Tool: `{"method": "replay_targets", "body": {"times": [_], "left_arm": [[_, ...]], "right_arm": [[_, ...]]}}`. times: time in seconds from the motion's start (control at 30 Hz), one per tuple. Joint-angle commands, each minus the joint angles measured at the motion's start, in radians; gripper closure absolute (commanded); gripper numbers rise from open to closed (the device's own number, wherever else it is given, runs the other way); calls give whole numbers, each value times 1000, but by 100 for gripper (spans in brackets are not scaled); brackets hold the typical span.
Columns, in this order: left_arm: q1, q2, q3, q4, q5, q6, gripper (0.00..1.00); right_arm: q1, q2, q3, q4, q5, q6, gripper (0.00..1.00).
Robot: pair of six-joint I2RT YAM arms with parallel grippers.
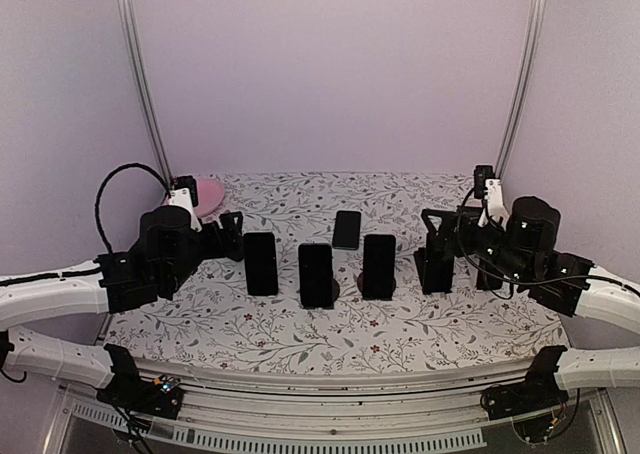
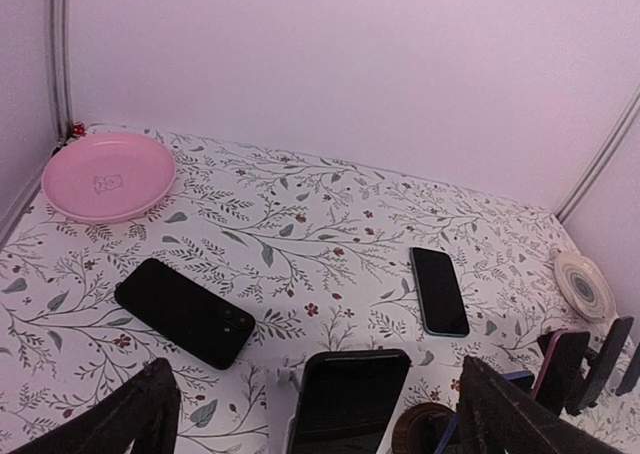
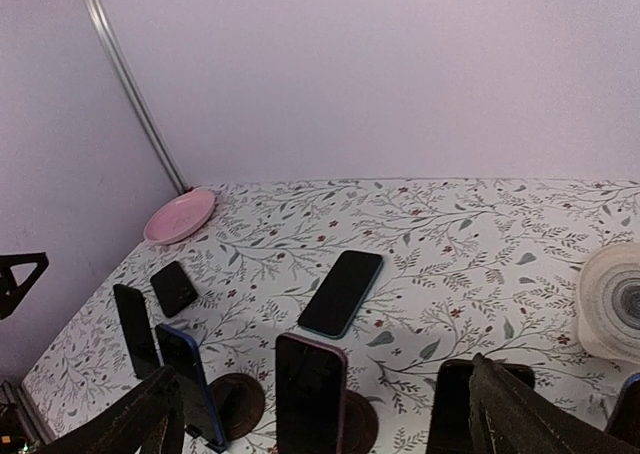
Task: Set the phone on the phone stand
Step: Reset both arms
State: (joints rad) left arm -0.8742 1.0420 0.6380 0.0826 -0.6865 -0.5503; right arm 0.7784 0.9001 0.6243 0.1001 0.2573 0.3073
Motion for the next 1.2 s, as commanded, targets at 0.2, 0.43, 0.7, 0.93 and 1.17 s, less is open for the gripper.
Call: {"method": "replay_targets", "body": {"times": [0.2, 0.43, 0.7, 0.93, 1.17], "left_arm": [[238, -73, -127, 16, 157, 0, 3], [380, -31, -196, 131, 198, 0, 3], [502, 31, -220, 226, 162, 42, 3], [558, 76, -244, 336, 75, 113, 3], [620, 85, -271, 477, 72, 175, 3]], "right_arm": [[-429, -74, -134, 93, 55, -43, 1], [-758, 89, -248, 374, -39, -20, 1], [-831, 286, -385, 786, 44, -96, 1], [-831, 476, -481, 1187, 22, -142, 1], [-830, 520, -470, 1217, -62, -186, 1]]}}
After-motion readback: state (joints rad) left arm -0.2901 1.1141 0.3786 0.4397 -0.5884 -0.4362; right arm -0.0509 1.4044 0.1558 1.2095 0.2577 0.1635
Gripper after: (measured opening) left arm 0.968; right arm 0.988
